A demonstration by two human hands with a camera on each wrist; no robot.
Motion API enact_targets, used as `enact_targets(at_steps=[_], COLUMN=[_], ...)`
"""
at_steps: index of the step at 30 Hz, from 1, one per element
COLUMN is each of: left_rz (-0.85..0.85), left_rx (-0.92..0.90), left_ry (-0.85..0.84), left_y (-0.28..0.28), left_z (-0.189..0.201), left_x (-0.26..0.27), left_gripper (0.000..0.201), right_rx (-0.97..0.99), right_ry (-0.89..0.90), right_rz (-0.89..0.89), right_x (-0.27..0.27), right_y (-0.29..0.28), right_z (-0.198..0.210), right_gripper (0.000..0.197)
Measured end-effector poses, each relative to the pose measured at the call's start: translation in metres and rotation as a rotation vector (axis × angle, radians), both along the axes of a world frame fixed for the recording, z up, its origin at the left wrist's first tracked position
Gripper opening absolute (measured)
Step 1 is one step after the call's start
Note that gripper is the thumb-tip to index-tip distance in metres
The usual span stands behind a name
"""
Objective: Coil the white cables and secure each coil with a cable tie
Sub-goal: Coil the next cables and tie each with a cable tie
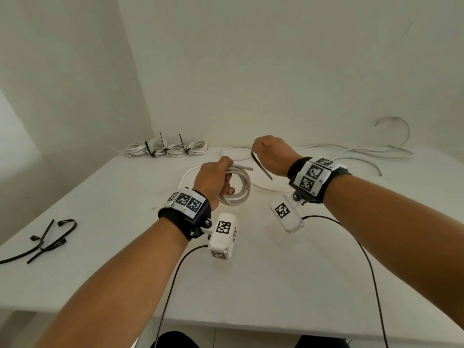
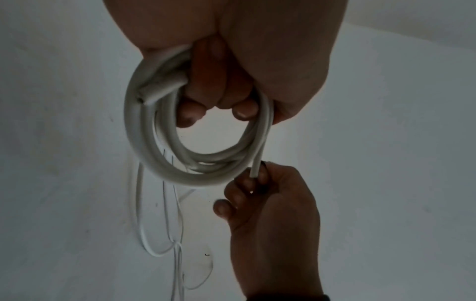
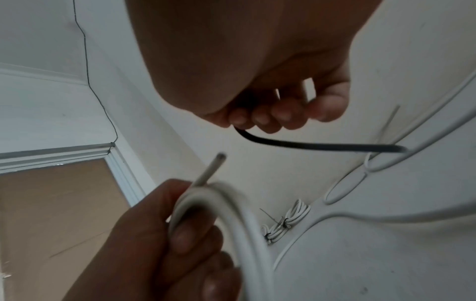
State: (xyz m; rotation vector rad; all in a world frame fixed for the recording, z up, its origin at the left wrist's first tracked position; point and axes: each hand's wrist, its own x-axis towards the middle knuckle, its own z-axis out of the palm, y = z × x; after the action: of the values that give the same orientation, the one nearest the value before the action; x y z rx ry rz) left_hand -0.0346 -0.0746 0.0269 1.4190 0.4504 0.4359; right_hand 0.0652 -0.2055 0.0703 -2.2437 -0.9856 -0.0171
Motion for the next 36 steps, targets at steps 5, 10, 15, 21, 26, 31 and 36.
enact_targets(at_steps=[5,10,15,21,26,31,36], left_rz=[-0.042,-0.105,-0.133,-0.177,-0.21,-0.263,-0.117], left_rx=[0.111,0.177,0.251,0.322,0.212,0.264,0.109], left_ry=[0.005,-0.016,-0.015,-0.002,0.05,0.067,0.086], left_y=[-0.003,-0.008,-0.009,-0.009,-0.008,-0.009,-0.003], left_z=[0.0,-0.002,-0.003,-0.004,-0.005,-0.01,-0.012], left_x=[-0.005,-0.007,-0.01,-0.013,-0.014,-0.014,-0.009], left_gripper=[0.04,0.042,0.041,0.033,0.034,0.03,0.025], right_rx=[-0.117,-0.172,-0.274,-0.354,-0.452,-0.375,-0.277], right_ry=[-0.076,-0.124,-0.171,0.086,0.283,0.315,-0.082], right_rz=[0.017,-0.007,-0.046,0.18,0.325,0.292,0.247], right_x=[0.003,0.002,0.005,0.001,-0.005,-0.006,-0.017], right_y=[0.0,0.0,0.004,-0.001,-0.005,-0.004,0.003], right_z=[0.008,0.015,0.006,0.006,0.007,0.007,0.009], right_gripper=[0.043,0.045,0.045,0.047,0.048,0.051,0.039])
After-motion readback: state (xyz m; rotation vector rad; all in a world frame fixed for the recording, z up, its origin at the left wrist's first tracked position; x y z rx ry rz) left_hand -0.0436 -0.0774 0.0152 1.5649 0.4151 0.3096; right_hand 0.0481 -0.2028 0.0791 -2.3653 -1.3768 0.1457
